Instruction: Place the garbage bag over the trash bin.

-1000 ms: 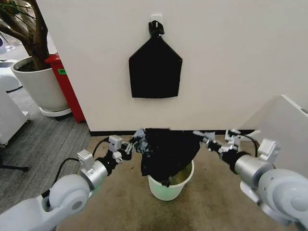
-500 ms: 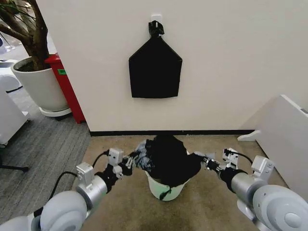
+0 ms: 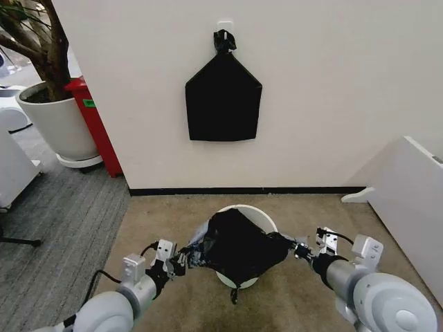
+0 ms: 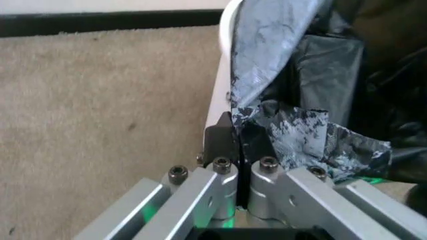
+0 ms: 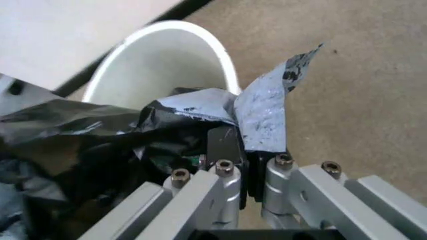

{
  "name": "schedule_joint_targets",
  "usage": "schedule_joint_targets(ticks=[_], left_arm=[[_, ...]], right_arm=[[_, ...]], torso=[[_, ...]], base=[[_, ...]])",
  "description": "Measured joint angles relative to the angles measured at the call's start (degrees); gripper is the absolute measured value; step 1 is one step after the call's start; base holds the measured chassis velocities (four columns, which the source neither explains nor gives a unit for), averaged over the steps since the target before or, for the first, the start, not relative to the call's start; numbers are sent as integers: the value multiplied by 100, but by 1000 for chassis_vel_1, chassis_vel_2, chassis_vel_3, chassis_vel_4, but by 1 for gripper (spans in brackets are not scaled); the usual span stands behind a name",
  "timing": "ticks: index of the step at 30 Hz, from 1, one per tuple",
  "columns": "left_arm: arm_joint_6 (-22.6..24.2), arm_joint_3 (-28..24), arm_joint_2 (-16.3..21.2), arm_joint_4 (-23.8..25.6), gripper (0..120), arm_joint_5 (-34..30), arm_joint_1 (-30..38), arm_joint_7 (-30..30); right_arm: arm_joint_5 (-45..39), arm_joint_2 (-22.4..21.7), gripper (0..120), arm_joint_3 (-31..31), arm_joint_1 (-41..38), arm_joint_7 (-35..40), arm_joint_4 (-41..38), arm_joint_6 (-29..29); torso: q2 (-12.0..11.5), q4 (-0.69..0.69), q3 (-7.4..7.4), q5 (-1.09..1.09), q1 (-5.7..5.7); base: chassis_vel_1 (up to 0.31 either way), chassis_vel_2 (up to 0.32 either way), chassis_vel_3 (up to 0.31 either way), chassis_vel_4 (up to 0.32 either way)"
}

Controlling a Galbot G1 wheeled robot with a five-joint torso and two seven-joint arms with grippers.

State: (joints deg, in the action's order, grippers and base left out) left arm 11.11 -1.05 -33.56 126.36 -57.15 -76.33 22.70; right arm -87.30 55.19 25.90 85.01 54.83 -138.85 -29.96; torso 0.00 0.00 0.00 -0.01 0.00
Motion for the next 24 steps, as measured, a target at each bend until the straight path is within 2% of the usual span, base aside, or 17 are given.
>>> schedule_joint_targets(ticks=[7, 13, 24], left_arm=[[-110, -187, -273, -300, 0, 337, 55, -158], [-237, -321, -486, -598, 0, 500, 172, -251], [-568, -874, -938, -1232, 0, 1250, 302, -420]], right_arm=[[366, 120, 0, -126, 125, -137, 295, 12], [771, 240, 0, -183, 264, -551, 559, 244], [1592, 452, 0, -352, 404, -1270, 1020, 541]], torso=[[0, 0, 0, 1, 0], [0, -1, 0, 0, 0], [0, 0, 0, 1, 0]], base=[[0, 0, 0, 0], [0, 0, 0, 0], [0, 0, 0, 0]])
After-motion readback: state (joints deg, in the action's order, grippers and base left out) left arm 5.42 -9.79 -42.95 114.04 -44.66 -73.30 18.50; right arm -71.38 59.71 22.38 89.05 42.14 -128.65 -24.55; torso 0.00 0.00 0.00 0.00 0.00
